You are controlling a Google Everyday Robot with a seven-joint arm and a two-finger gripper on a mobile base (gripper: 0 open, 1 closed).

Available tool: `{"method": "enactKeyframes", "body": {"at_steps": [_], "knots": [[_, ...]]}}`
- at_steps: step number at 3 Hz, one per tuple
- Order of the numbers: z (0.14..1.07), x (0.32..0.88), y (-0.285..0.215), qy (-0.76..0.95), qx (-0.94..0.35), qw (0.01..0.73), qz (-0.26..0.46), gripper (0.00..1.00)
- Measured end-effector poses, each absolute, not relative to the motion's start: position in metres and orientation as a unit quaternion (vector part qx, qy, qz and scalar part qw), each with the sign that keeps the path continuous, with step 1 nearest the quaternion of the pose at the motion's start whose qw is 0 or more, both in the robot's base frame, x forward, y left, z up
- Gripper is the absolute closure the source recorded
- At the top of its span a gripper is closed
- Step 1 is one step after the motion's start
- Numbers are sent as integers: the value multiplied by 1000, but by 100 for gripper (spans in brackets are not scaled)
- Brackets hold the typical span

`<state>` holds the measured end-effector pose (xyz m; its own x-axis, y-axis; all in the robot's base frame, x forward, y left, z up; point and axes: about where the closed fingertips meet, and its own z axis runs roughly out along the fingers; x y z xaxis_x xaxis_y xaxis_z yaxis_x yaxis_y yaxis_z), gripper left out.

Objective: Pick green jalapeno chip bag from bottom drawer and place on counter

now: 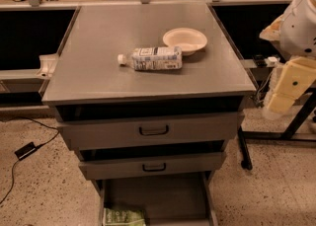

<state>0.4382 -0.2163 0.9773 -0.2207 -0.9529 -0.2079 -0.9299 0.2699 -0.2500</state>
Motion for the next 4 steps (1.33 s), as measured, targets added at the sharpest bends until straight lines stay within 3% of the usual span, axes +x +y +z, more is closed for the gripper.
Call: {"method": "enactKeyframes", "body": {"at_steps": [2,4], "knots": [[958,433,-200,779,-604,165,-25,0],[837,375,-100,719,-675,159,50,0]]}}
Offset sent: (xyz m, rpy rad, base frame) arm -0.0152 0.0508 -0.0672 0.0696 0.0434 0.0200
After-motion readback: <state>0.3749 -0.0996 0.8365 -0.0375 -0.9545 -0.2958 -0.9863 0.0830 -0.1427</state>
